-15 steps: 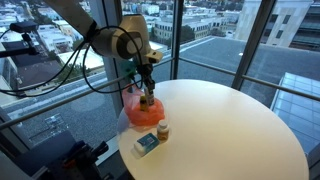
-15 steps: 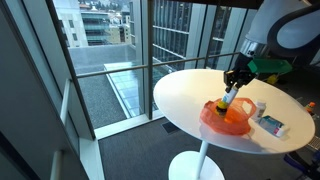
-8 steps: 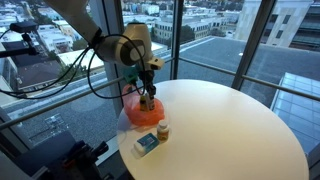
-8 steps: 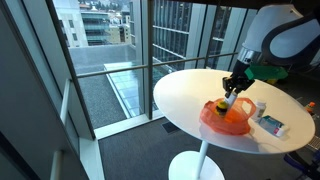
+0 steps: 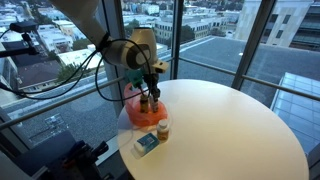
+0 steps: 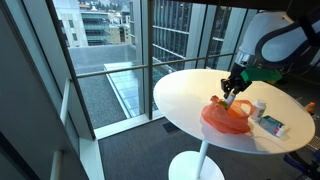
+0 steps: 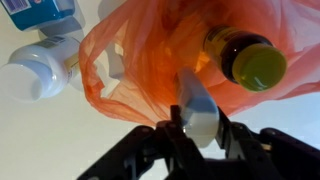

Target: Put the white bottle in the orange plastic bag.

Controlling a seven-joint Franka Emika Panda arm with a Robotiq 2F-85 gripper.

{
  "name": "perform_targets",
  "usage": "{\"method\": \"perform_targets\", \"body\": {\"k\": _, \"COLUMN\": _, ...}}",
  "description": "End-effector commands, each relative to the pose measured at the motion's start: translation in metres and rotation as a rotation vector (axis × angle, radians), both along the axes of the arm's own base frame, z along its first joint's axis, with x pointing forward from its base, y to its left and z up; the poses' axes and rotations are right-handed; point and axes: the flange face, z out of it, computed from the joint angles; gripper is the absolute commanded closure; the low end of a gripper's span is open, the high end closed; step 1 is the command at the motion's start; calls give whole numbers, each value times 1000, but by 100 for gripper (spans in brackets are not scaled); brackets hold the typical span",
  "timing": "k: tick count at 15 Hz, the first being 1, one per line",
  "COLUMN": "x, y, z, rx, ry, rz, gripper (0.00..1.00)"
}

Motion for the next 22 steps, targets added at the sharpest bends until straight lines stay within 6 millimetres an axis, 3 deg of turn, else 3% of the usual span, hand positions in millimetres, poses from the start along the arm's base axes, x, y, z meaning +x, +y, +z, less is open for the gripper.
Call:
{"method": "perform_targets", "body": {"k": 1, "x": 10, "y": -1, "z": 2, "rx": 9, "ry": -11, "rz": 8, "gripper": 71}}
{"method": "perform_targets", "body": {"k": 2, "x": 10, "y": -1, "z": 2, "rx": 8, "ry": -10, "rz": 10, "gripper": 40}}
{"method": "perform_targets", "body": {"k": 3, "x": 10, "y": -1, "z": 2, "rx": 10, "ry": -9, "rz": 12, "gripper": 40}}
{"method": "perform_targets", "body": {"k": 8, "x": 7, "y": 2, "z": 13, "rx": 19, "ry": -3, "rz": 28, "gripper": 2}}
{"method": "perform_targets", "body": {"k": 17, "x": -5, "y": 11, "z": 66, "rx": -1, "ry": 22, "rz": 112, "gripper": 0}}
{"method": "perform_targets", "body": {"k": 22, "x": -22, "y": 11, "z": 100, "rx": -12, "ry": 133, "rz": 123, "gripper": 0}}
